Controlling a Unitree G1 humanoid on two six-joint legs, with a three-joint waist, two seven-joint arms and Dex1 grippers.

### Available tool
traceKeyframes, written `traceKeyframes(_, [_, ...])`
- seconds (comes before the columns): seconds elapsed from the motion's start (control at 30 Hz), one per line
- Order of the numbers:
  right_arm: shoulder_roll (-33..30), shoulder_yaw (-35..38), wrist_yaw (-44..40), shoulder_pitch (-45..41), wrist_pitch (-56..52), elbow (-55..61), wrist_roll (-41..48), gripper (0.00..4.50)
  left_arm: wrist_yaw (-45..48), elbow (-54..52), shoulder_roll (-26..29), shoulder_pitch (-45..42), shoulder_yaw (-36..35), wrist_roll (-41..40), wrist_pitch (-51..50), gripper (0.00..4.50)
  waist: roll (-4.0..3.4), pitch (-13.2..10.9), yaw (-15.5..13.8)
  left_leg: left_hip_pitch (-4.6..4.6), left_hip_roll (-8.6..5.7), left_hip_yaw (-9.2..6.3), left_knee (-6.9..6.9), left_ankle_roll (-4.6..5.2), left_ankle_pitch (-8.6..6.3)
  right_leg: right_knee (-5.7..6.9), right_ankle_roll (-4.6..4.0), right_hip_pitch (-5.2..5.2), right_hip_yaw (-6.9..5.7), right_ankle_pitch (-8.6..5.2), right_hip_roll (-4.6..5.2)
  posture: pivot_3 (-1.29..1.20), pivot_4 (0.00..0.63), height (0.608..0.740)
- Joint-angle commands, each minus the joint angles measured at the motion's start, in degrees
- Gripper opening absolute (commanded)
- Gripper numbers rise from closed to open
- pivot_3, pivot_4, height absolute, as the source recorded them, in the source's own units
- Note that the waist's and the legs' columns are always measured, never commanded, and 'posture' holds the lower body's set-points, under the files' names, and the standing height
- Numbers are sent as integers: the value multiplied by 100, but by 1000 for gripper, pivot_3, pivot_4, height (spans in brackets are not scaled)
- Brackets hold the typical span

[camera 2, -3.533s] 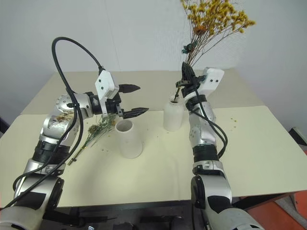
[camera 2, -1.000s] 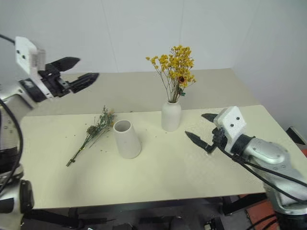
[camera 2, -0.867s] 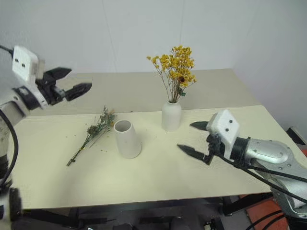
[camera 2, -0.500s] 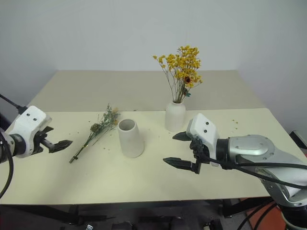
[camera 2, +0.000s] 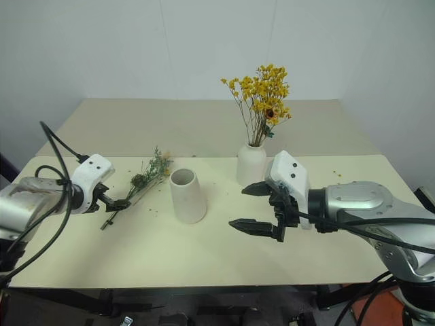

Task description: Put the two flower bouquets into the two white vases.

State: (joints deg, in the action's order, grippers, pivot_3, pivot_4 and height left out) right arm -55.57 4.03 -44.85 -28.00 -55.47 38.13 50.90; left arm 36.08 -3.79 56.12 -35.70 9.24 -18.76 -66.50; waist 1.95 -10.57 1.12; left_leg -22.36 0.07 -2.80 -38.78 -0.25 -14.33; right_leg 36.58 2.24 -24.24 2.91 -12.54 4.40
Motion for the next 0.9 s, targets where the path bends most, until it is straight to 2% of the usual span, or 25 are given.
traceKeyframes(0.03, [-146,400,120,162,-67,347,180,4491,229,391,-93,-366,199,206,151,4500,0,0,-12,0,0,-1,0,0,0,1,0,0,0,0,0,0,150,740])
traceKeyframes(0.33, [-288,960,386,407,-155,618,660,4491,693,1859,-670,-1033,667,687,859,4500,2,1,-28,-2,-2,-1,-5,0,0,3,0,2,-1,0,2,0,150,740])
traceKeyframes(0.43, [-286,1083,410,423,-99,586,874,4500,742,2191,-904,-1183,638,751,903,3947,2,1,-23,-3,-2,-2,-4,0,0,1,0,2,-3,0,2,0,150,740])
traceKeyframes(0.57, [-301,1044,484,411,-67,563,926,4500,884,2357,-1112,-1290,653,827,924,2704,2,1,-27,-2,-2,-3,-7,0,0,5,0,5,-3,0,2,0,150,740])
traceKeyframes(0.83, [-316,967,551,503,26,597,783,4500,1035,2403,-1071,-1239,705,1032,801,218,2,2,-15,1,-2,-3,-8,1,0,8,0,6,-2,0,2,0,150,740])
traceKeyframes(0.87, [-307,943,557,511,45,601,750,4500,1012,2414,-1069,-1228,713,1090,865,13,3,2,-14,2,-2,-3,-8,1,0,9,0,6,-2,0,2,0,150,740])
traceKeyframes(0.9, [-300,912,555,518,72,601,704,4500,973,2396,-1072,-1218,674,1124,934,13,3,2,-11,3,-2,-3,-8,0,0,9,0,6,-2,0,2,0,150,740])
